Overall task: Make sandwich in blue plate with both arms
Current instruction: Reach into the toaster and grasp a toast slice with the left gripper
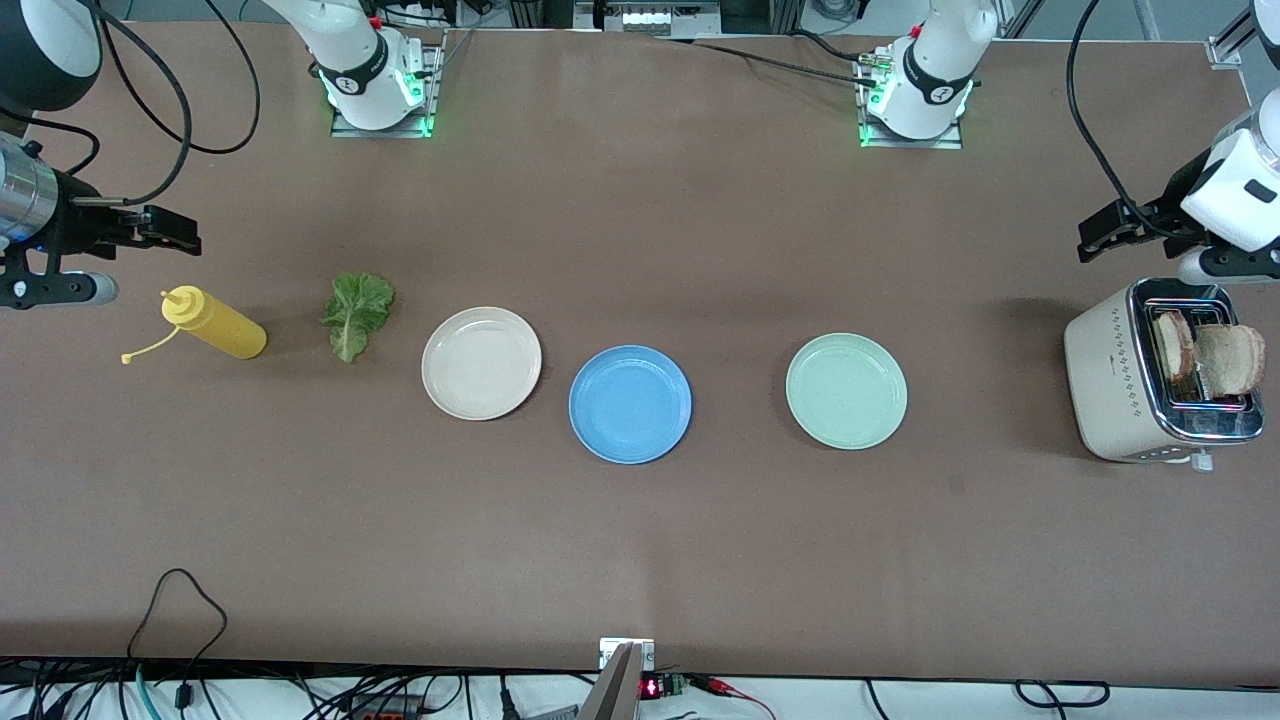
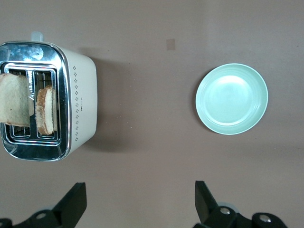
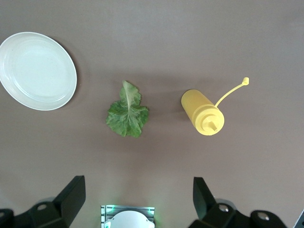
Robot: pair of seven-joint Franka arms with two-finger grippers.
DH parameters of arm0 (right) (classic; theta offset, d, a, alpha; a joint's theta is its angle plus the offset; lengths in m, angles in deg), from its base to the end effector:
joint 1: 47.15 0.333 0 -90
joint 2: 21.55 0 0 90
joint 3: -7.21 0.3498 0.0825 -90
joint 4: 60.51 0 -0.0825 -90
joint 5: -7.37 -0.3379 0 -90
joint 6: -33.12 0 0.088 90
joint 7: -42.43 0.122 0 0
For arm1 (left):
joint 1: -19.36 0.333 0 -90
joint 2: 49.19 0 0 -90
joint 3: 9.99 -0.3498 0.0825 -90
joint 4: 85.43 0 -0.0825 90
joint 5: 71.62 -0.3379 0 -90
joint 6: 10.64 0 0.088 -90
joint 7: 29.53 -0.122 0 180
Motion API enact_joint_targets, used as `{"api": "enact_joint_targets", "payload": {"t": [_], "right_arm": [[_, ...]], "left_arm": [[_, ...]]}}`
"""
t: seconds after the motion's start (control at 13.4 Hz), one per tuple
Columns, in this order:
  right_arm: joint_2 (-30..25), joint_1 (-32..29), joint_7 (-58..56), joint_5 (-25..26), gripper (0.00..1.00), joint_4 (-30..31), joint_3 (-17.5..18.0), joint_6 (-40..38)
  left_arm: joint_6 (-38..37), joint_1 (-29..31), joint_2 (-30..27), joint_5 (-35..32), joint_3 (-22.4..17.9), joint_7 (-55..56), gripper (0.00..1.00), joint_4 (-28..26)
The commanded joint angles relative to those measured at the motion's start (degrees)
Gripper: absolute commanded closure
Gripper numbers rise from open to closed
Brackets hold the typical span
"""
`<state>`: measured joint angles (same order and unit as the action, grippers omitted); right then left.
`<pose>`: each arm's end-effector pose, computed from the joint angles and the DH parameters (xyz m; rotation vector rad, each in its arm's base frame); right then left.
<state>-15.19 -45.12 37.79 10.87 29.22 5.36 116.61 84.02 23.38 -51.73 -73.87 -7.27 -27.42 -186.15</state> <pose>0.5248 -0.0054 0.5797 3.0638 0.1283 -0.3421 0.4933 0.0152 0.5926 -3.0974 -0.0856 0.0948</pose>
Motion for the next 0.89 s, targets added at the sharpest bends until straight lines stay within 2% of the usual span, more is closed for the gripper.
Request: {"api": "enact_joint_targets", "payload": {"t": [0.0, 0.37, 0.67, 0.82], "right_arm": [[0.15, -0.37, -0.20, -0.42, 0.00, -0.43, 0.18, -0.78], [1.99, 0.07, -0.29, -0.33, 0.00, -0.52, 0.26, -1.22], [3.14, 0.25, -0.29, -0.33, 0.00, -0.52, 0.53, -1.57], [3.23, 0.33, 0.33, -0.33, 0.00, -0.43, 0.62, -2.54]], "left_arm": [[2.28, 3.08, 3.67, 0.23, -0.53, -5.86, 0.00, 1.31], [10.36, 13.81, 12.10, 0.14, -0.53, -21.61, 0.00, 1.67], [12.39, 16.54, 15.62, -0.21, -0.53, -22.07, 0.00, 1.67], [14.40, 17.16, 17.56, -3.00, -0.53, -22.94, 0.05, 1.67]]}}
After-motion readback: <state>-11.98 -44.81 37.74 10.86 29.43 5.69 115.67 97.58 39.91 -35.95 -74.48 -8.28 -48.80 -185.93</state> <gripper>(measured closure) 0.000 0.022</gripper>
